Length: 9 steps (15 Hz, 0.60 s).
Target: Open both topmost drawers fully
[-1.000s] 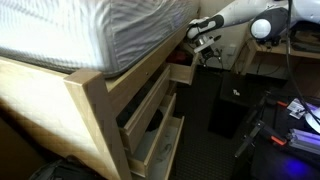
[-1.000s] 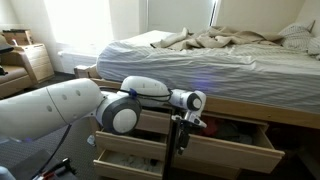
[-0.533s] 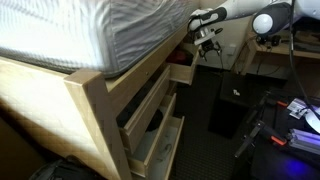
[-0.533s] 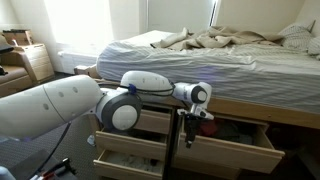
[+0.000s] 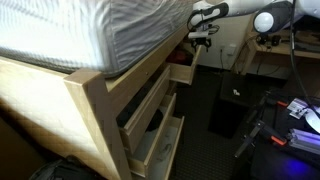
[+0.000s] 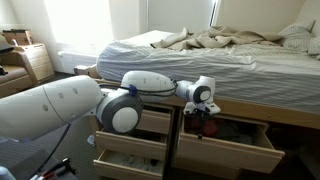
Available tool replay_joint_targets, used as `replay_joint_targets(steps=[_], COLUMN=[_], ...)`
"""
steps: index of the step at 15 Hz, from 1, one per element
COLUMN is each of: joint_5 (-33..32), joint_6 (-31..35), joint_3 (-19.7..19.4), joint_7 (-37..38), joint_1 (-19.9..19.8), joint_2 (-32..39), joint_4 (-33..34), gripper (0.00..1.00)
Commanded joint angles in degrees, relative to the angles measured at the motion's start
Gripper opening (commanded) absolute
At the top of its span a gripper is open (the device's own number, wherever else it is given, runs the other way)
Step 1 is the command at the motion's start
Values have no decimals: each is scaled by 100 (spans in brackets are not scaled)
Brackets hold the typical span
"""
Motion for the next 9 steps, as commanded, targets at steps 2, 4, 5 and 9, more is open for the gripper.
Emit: replay_joint_targets(steps=[2,4,5,9], joint_5=[189,154,145,-64], joint_6=[809,1002,988,-115], joint_3=[267,279,279,144], joint_7=[309,344,344,-164], joint_1=[-88,-79,-79,-68], joint_2=[446,674,637,121], joint_4=[15,29,38,-223], gripper=[100,100,100,100])
